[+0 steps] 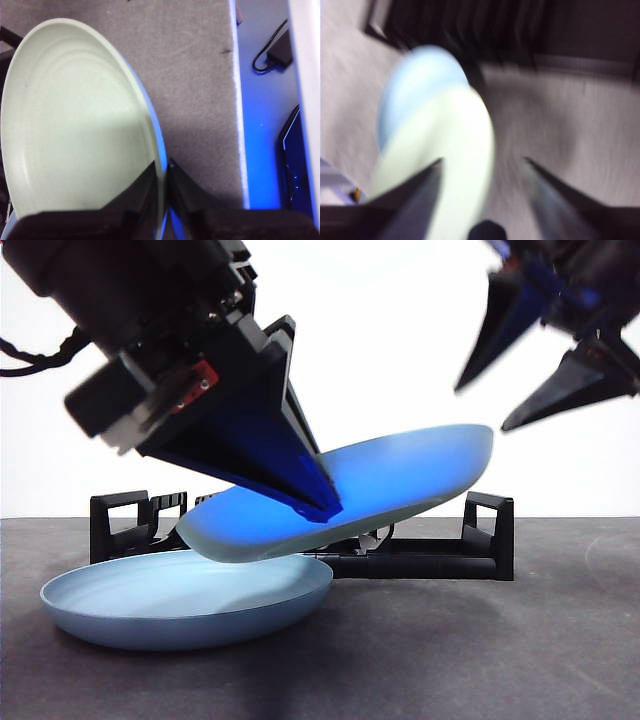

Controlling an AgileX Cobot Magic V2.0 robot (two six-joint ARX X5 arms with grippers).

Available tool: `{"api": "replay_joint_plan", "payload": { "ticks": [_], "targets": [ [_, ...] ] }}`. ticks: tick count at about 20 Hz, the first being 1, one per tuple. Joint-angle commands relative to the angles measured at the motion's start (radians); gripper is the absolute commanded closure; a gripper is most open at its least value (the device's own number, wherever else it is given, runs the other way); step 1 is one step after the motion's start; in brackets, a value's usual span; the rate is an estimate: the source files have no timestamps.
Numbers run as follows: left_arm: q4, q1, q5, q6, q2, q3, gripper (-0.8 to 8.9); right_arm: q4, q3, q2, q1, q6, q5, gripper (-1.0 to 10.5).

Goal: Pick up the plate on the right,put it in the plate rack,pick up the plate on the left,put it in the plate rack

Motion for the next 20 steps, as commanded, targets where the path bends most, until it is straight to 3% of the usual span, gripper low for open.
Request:
{"api": "replay_joint_plan", "payload": {
  "ticks": [1,3,6,9,11,20],
  "targets": [
    [0.002,-0.010,-0.014,-0.019,0.000,0.045,8.22,0.073,0.005,-0.068,-0.002,0.017,0.005,5.6],
    [-0.002,-0.010,-0.034,-0.096,0.000,0.104,8.22,0.144,0.005,-0.136,-0.016,0.029,0.017,5.7],
    [0.008,0.015,-0.041,-0.262,0.000,0.210,8.22,0.210,0.005,-0.229,-0.025,0.043,0.121,5.7],
    [0.027,0.098,-0.033,-0.394,-0.001,0.272,8.22,0.230,0.005,-0.309,-0.026,0.036,0.240,5.7],
    [0.046,0.186,0.027,-0.496,-0.010,0.272,8.22,0.229,0.005,-0.347,-0.026,0.018,0.301,5.7],
    [0.137,0.499,0.293,-0.660,-0.012,0.272,8.22,0.213,0.005,-0.391,-0.026,0.005,0.345,5.7]
  ]
}}
